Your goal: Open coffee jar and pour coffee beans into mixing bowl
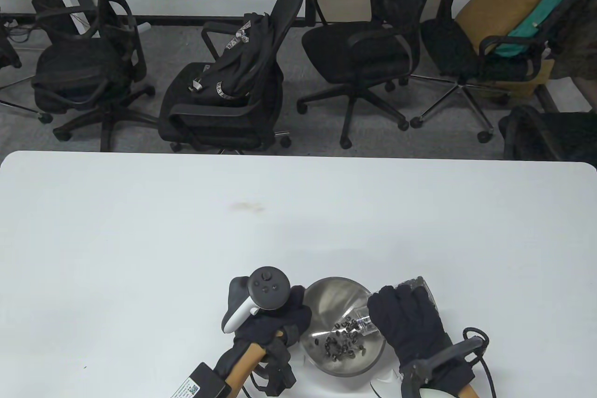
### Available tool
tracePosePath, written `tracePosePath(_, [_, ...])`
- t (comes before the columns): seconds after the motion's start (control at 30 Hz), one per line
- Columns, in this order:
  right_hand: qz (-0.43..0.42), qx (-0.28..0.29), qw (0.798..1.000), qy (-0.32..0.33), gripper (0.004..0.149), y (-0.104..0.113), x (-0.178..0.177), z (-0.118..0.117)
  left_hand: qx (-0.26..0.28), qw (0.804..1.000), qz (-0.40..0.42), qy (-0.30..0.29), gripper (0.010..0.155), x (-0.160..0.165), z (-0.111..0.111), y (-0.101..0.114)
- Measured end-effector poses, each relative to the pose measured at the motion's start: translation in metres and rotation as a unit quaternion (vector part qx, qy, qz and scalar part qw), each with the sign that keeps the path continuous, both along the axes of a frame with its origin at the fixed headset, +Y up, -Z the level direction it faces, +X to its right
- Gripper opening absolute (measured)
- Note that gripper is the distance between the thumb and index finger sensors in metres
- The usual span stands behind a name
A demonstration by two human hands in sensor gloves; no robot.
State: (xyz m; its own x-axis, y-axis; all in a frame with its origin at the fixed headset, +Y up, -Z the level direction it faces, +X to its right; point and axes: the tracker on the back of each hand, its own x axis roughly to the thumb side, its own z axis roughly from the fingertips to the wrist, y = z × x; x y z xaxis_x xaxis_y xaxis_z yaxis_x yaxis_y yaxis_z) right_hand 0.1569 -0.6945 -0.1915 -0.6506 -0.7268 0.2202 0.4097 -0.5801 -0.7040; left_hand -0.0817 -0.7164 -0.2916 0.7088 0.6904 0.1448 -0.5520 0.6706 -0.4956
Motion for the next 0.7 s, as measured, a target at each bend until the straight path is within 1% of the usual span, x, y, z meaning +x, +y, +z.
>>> tracePosePath(0.3, [0.007, 0.005, 1.0, 0.004, 0.083, -0.0008, -0.0003, 0.0016, 0.003, 1.0, 0.003, -0.003, 0.045, 0.0002, 0.0001, -0.0002])
tracePosePath(0.47, [0.028, 0.01, 0.999, 0.012, 0.082, -0.0024, -0.003, 0.0028, 0.004, 1.0, 0.003, -0.005, 0.045, 0.0006, 0.0005, -0.0004])
tracePosePath(0.7, [0.018, 0.006, 1.0, 0.013, 0.082, -0.0057, -0.0027, 0.0016, 0.003, 1.0, 0.005, -0.006, 0.045, 0.0002, 0.0009, -0.0003])
